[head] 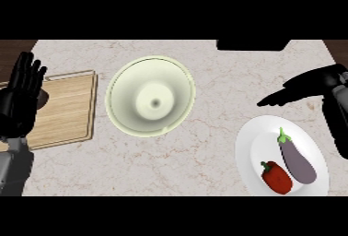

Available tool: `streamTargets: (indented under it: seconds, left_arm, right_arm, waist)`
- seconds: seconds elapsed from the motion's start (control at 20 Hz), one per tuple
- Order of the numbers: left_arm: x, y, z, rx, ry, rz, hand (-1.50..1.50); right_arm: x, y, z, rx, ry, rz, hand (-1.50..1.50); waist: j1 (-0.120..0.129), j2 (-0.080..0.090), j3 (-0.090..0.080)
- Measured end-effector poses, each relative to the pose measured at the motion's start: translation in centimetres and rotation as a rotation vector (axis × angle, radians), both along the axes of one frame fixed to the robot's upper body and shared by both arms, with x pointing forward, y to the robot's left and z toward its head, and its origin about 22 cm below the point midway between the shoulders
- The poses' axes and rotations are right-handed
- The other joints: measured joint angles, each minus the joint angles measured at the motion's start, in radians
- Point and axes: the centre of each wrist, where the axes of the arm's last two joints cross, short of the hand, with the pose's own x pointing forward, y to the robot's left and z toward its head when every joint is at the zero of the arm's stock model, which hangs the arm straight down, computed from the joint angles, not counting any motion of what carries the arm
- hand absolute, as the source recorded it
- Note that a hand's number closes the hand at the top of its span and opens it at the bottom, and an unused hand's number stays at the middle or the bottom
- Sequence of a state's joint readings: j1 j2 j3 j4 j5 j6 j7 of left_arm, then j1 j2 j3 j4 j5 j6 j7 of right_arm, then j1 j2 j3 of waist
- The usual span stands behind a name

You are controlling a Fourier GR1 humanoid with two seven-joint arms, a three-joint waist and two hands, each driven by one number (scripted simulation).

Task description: Pick the eggplant from the plate and place it in the bowl

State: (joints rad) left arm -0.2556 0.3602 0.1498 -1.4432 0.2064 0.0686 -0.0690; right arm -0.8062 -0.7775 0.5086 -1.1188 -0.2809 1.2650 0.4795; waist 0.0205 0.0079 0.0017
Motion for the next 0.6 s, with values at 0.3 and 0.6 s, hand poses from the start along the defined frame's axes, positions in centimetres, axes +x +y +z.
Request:
streamTargets:
  seconds: [0.3, 0.6]
  left_arm:
    - [-0.3, -0.4, 0.5, -0.005, 0.006, -0.008, 0.00]
    - [-0.3, 0.0, 1.3, -0.003, 0.000, -0.008, 0.00]
  right_arm:
    - [-0.8, 0.1, -2.5, -0.064, 0.007, 0.008, -1.50]
    - [-2.1, -0.2, -5.1, -0.073, 0.017, 0.018, -1.50]
  waist:
    - [0.001, 0.000, 0.001]
    - [0.002, 0.001, 0.002]
